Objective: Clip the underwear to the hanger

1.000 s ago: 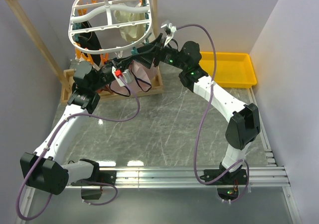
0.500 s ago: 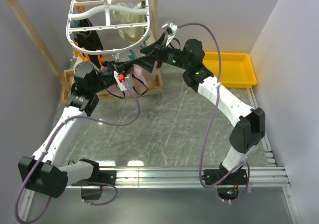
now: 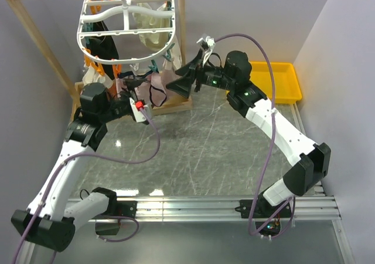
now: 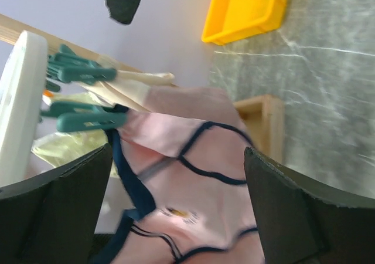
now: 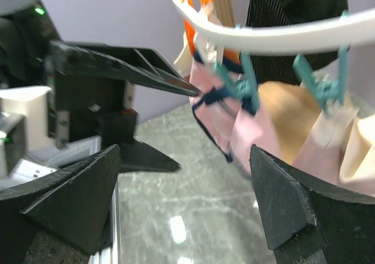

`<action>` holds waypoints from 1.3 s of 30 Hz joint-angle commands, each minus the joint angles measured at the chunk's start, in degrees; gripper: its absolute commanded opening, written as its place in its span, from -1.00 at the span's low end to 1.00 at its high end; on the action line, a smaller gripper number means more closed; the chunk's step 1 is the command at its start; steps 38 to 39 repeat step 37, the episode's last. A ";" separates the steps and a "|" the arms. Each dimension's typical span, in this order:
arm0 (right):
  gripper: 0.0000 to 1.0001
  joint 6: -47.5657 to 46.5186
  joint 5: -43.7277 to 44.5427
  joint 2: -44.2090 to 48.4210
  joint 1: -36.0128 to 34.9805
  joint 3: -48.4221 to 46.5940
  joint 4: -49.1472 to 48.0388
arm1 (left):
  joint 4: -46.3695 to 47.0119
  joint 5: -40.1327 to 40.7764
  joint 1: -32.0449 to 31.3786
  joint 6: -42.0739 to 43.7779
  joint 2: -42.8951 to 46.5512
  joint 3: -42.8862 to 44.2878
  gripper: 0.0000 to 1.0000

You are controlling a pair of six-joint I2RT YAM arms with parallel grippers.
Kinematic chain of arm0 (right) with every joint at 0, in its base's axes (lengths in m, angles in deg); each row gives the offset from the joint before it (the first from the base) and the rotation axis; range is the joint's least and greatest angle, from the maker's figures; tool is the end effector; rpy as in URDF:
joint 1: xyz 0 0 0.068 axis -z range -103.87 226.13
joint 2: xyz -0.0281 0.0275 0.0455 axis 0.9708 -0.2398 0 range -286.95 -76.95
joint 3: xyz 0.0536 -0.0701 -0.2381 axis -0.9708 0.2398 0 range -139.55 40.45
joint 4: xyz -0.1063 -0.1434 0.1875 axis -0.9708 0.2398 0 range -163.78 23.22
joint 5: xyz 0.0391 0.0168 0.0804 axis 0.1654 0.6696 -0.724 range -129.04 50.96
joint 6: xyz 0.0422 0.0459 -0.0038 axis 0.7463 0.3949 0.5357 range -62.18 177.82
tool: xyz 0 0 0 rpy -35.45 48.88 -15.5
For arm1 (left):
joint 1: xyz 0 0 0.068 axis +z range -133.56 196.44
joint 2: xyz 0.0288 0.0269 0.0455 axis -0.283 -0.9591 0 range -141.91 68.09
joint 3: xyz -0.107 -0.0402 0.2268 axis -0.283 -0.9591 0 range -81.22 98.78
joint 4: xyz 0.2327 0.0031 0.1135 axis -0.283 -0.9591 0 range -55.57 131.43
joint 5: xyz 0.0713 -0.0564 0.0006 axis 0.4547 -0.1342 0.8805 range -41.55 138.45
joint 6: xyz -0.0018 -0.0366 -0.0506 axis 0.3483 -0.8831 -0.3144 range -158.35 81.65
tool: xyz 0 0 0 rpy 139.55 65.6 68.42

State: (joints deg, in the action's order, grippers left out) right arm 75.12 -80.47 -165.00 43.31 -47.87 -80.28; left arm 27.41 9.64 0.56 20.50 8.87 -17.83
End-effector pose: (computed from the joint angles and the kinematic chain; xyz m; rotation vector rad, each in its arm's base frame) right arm 0.2877 0.2229 0.4318 -0.8243 1.3820 1.2130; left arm 0.2242 -0.0948 0.3821 1.3766 1.0050 -0.0321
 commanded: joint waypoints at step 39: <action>1.00 -8.86 17.96 49.90 22.97 33.73 33.66 | -31.68 36.61 0.23 -60.43 10.17 3.04 0.99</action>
